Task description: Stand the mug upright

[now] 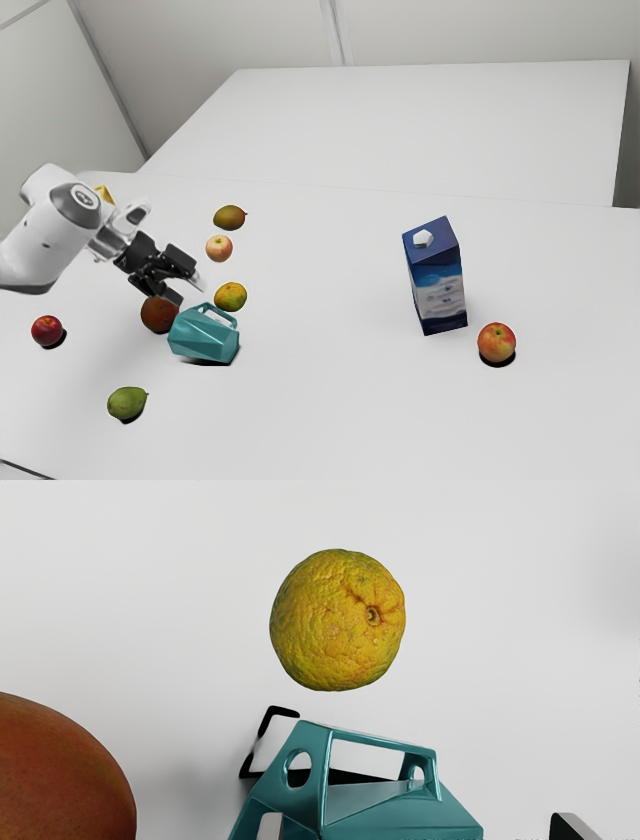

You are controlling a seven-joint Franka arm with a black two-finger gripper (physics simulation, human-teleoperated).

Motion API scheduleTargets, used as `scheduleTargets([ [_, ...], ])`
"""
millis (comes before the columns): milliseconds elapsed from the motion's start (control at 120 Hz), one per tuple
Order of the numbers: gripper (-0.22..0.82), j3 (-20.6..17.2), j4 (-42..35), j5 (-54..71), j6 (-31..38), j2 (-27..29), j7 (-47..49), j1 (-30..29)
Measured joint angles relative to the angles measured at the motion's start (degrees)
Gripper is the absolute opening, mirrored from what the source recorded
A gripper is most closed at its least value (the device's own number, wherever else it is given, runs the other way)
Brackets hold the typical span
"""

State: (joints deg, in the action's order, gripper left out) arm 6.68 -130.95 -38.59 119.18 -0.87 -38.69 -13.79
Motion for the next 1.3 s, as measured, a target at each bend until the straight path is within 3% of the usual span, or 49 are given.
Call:
scheduleTargets([
  [1300,0.58,0.1,-8.9,-12.6,0.9,2.6,-15.0,-0.8],
])
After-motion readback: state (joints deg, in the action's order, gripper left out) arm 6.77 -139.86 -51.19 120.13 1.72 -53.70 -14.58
